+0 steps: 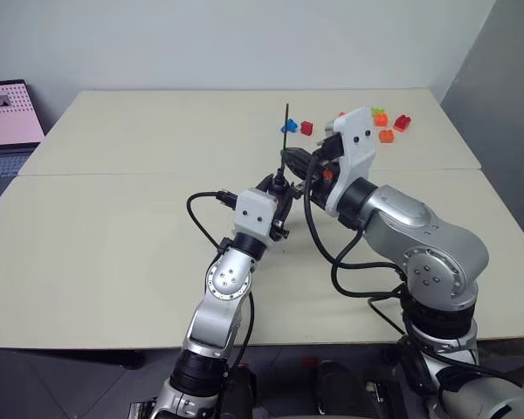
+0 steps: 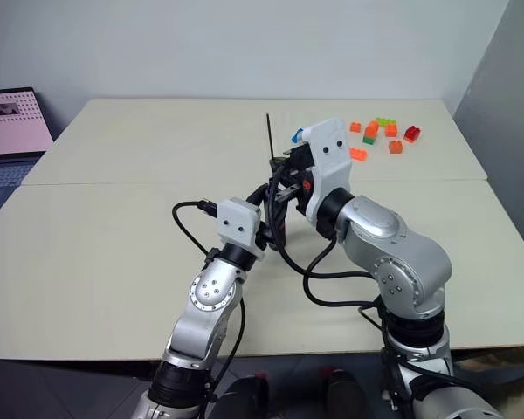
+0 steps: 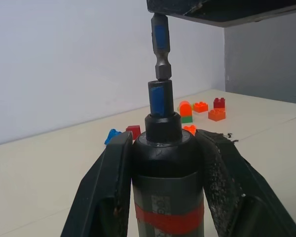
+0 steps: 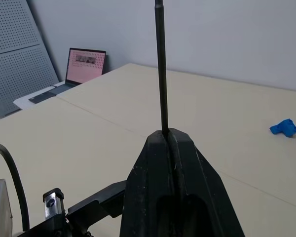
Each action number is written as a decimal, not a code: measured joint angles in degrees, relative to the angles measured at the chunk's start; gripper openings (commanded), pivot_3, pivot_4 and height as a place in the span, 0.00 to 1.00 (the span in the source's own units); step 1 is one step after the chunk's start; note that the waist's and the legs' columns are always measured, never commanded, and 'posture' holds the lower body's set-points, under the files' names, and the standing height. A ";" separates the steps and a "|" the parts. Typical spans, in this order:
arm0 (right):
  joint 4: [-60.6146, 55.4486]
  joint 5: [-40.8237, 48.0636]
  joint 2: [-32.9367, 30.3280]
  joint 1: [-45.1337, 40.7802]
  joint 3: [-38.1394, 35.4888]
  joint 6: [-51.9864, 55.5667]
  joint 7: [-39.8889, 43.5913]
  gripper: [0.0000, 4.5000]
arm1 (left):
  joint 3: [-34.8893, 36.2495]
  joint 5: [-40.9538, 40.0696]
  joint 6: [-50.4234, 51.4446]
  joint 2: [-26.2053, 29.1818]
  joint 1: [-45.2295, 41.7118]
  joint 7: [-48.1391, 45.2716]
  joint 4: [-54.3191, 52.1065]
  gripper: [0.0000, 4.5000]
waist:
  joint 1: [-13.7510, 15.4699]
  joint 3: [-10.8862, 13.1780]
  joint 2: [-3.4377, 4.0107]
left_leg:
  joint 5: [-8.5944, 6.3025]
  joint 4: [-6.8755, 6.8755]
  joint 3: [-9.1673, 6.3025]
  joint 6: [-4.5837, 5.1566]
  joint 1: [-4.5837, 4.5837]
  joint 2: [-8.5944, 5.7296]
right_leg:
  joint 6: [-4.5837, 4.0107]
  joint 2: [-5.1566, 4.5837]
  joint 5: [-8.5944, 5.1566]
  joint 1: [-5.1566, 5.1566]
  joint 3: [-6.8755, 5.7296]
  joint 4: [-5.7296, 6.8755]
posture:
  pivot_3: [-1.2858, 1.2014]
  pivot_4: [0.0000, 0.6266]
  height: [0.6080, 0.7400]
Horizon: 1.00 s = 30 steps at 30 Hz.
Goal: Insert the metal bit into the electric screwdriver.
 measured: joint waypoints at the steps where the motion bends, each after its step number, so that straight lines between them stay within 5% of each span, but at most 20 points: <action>1: -0.14 0.00 0.05 0.00 0.00 0.14 -0.10 0.00 | 0.00 0.00 -0.01 0.00 0.00 0.00 0.00 0.36 | 0.00 0.00 0.00 | 0.00 0.00 0.00 0.00 0.00 0.00 | 0.00 0.00 0.00 0.00 0.00 0.00 | 0.52 0.24 1.00; 30: -2.49 0.21 4.88 0.00 -1.73 6.55 -3.70 0.00 | 0.00 0.01 -0.09 0.13 -0.16 -0.03 0.27 0.36 | 0.00 -0.01 0.01 | 0.00 -0.03 -0.02 0.00 0.04 0.02 | 0.00 0.02 0.00 0.01 0.00 0.01 | 0.52 0.24 1.00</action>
